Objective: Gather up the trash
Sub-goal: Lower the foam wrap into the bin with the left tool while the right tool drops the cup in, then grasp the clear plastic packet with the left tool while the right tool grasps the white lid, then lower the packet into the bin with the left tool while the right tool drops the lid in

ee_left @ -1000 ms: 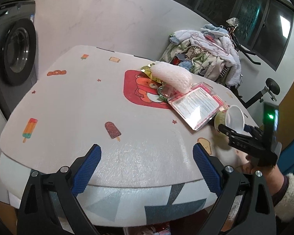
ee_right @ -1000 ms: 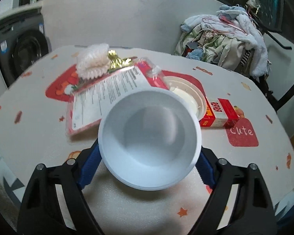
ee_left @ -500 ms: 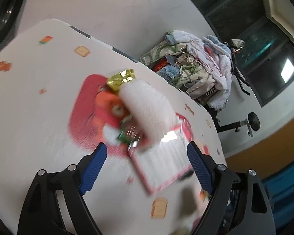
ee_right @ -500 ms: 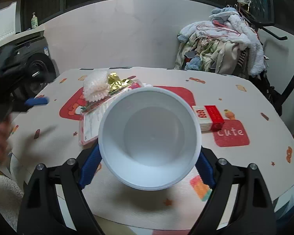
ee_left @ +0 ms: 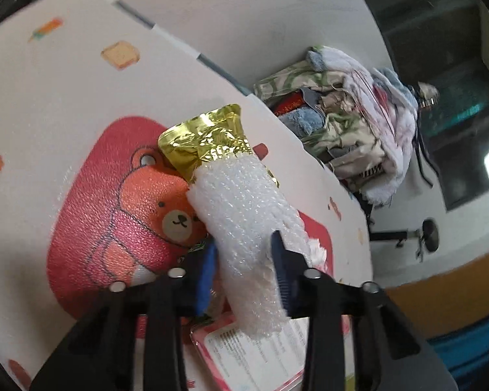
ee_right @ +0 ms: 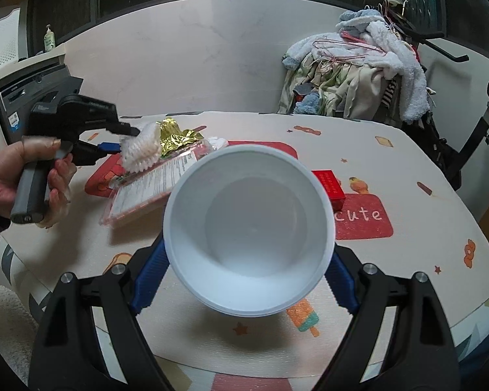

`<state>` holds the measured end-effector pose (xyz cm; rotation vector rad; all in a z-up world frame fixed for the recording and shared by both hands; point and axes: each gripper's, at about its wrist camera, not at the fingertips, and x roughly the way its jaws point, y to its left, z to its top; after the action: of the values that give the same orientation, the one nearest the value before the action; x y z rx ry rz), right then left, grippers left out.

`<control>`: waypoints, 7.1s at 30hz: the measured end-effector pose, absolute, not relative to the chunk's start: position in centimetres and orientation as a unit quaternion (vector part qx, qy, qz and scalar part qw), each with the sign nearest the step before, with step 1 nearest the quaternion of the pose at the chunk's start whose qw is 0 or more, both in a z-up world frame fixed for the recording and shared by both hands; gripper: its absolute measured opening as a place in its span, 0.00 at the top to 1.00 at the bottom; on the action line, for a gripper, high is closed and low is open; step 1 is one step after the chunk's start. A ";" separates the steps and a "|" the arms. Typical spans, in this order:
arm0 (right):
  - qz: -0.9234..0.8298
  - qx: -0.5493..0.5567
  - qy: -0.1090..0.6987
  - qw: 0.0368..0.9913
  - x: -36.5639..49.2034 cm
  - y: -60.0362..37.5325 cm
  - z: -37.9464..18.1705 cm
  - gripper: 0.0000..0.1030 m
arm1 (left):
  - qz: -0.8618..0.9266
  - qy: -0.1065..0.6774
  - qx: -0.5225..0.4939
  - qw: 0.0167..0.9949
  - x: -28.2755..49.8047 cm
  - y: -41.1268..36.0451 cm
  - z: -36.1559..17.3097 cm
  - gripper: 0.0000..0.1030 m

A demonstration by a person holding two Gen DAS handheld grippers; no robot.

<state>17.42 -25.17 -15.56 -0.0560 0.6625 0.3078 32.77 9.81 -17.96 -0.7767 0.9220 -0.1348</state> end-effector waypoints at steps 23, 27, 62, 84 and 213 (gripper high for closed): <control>0.173 -0.025 0.290 0.941 11.7 -24.2 -10.6 0.19 | -0.166 0.340 -0.111 0.919 16.0 5.2 -6.9 0.81; 0.179 -0.027 0.290 0.940 10.3 -23.9 -10.3 0.19 | -0.176 0.345 -0.085 0.918 12.3 4.3 -7.6 0.81; 0.177 -0.020 0.343 0.922 3.3 -25.0 -15.1 0.19 | -0.233 0.472 0.050 0.849 -1.8 -2.6 -21.5 0.61; 0.292 -0.133 0.421 0.848 -0.6 -17.3 -23.7 0.18 | -0.102 0.325 0.007 0.940 -4.5 3.1 -15.2 0.09; 0.175 0.027 0.447 0.877 29.8 -21.2 -19.0 0.06 | -0.173 0.412 -0.099 0.889 17.5 5.0 -12.9 0.85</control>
<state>29.85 -21.23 -19.03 0.0561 0.9315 0.3645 17.47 4.96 -12.89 -0.2048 0.8555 -0.3598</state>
